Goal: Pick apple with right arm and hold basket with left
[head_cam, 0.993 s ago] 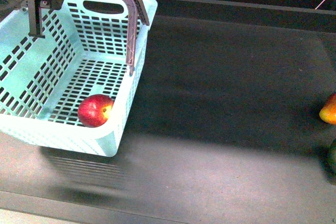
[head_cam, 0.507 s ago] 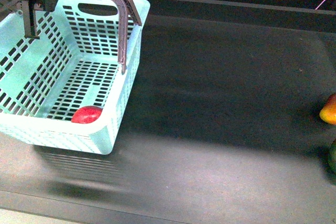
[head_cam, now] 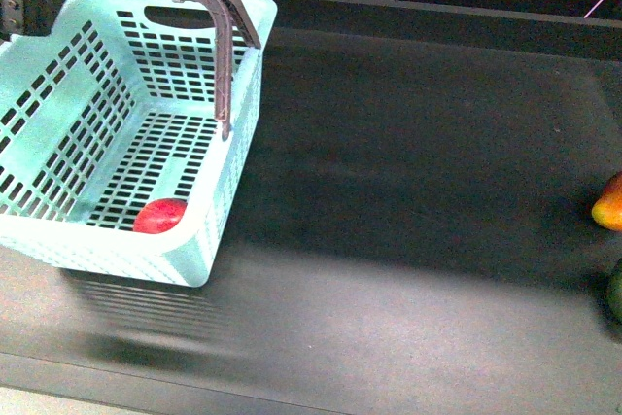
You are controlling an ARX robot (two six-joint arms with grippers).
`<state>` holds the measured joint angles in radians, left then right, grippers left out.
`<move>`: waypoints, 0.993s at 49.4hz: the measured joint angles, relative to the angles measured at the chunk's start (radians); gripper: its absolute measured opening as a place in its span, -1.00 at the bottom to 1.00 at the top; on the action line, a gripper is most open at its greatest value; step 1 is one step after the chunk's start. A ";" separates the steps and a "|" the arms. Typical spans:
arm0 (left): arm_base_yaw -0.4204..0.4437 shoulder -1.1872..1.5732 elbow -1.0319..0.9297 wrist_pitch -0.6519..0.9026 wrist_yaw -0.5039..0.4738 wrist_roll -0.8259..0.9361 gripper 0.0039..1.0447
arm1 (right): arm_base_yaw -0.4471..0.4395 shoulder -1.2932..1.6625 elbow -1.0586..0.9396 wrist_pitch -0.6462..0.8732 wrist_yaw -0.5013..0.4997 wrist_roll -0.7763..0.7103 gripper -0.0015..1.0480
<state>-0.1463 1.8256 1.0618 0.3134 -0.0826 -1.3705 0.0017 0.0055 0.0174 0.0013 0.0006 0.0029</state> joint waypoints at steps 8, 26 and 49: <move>-0.047 -0.196 -0.084 -0.048 -0.036 0.166 0.87 | 0.000 0.000 0.000 0.000 0.000 0.000 0.83; -0.005 -0.326 -0.475 0.600 -0.061 1.130 0.01 | 0.000 0.000 0.000 0.000 0.000 0.000 0.83; 0.071 -0.630 -0.822 0.638 0.010 1.352 -0.94 | 0.000 0.000 0.000 0.000 0.000 0.000 0.83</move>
<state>-0.0757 1.1957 0.2394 0.9516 -0.0727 -0.0181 0.0017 0.0051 0.0174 0.0013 0.0002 0.0029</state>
